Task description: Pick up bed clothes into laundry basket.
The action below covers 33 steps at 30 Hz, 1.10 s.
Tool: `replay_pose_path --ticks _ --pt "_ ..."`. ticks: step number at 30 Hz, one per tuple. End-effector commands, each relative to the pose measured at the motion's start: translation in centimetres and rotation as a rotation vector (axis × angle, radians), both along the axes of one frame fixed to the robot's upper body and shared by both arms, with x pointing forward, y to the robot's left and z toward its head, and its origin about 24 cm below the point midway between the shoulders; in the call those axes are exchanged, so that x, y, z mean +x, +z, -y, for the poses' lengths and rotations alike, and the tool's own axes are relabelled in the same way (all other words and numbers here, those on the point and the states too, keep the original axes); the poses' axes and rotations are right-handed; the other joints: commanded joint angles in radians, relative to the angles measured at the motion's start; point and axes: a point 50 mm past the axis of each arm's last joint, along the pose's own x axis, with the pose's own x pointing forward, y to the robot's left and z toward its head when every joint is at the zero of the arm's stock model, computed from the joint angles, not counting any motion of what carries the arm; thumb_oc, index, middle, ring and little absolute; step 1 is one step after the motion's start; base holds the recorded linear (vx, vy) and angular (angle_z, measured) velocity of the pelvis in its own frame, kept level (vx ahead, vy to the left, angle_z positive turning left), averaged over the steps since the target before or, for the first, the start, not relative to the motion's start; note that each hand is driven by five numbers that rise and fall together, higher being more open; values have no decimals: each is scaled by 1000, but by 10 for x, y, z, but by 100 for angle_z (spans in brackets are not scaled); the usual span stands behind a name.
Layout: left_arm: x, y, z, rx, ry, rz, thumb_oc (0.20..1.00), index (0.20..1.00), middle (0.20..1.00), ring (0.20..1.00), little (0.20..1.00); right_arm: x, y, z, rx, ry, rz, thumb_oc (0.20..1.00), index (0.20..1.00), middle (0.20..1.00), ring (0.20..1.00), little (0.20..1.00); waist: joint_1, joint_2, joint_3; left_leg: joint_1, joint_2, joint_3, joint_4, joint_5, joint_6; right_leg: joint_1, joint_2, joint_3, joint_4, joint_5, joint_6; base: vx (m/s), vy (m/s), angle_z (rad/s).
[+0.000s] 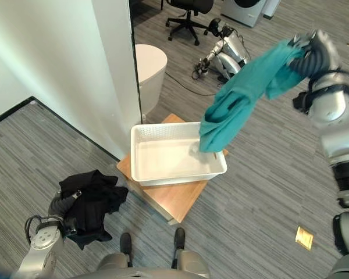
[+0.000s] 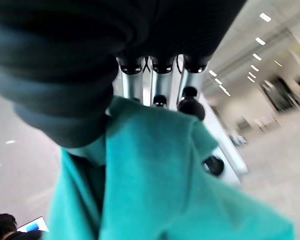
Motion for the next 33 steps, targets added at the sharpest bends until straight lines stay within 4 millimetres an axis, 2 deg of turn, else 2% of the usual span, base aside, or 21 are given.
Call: replay_pose_path --ticks 1,2,3,5,10,11,14,19,23,30,33 --pt "29 37 1 76 -79 162 200 200 200 200 200 10 22 -29 -24 70 104 200 200 200 200 200 38 -39 -9 57 54 53 5 -59 -43 59 -40 2 15 -143 10 40 -8 -5" --pt "29 36 1 79 -82 155 200 200 200 200 200 15 18 -37 -23 88 87 200 200 200 200 200 39 -38 -10 61 54 53 5 -60 -42 63 -40 4 15 -144 8 37 -10 -7" --pt "31 36 5 82 -100 153 200 200 200 200 200 27 12 -56 -23 130 58 200 200 200 200 200 48 -37 -12 67 53 52 5 -60 -42 68 -41 5 15 -144 6 36 -10 -9" --pt "31 34 6 78 -106 146 200 200 200 200 200 33 10 -65 -18 148 45 200 200 200 200 200 52 -37 -11 70 53 51 5 -60 -42 71 -41 6 15 -144 5 24 -10 -7" --pt "37 32 9 69 -115 141 200 200 200 200 200 57 10 -110 27 221 16 200 200 200 200 200 81 -35 -3 62 50 40 5 -56 -42 72 -40 -4 15 -144 1 7 -5 2" --pt "37 32 9 70 -114 141 200 200 200 200 200 58 11 -111 28 222 17 200 200 200 200 200 80 -35 -3 62 50 40 5 -56 -42 72 -40 -4 15 -144 1 -3 -6 13" --pt "37 30 8 68 -103 130 200 200 200 200 200 63 9 -129 107 264 17 200 200 200 200 200 91 -35 2 57 50 32 5 -55 -41 72 -42 -8 15 -143 0 -10 0 9" --pt "37 24 5 70 -60 98 200 200 200 200 200 61 -18 -161 277 350 -24 200 200 200 200 200 103 -29 8 56 48 25 5 -58 -38 77 -43 -16 15 -144 -5 -12 1 5" --pt "33 12 8 51 -21 51 200 200 200 200 200 46 -44 -196 370 477 -74 200 200 200 200 200 105 -26 4 70 47 23 5 -63 -36 89 -44 -16 16 -145 -9 -6 6 2" --pt "34 10 13 46 -20 41 200 200 200 200 200 41 -64 -197 402 470 -120 200 200 200 200 200 101 -25 -6 87 44 22 5 -69 -36 110 -49 -23 16 -150 -9 3 13 6" --pt "32 8 13 49 -19 31 200 200 200 200 200 40 -78 -181 375 403 -145 200 200 200 200 200 94 -23 -8 91 43 22 5 -71 -35 113 -51 -22 17 -149 -7 0 0 0"
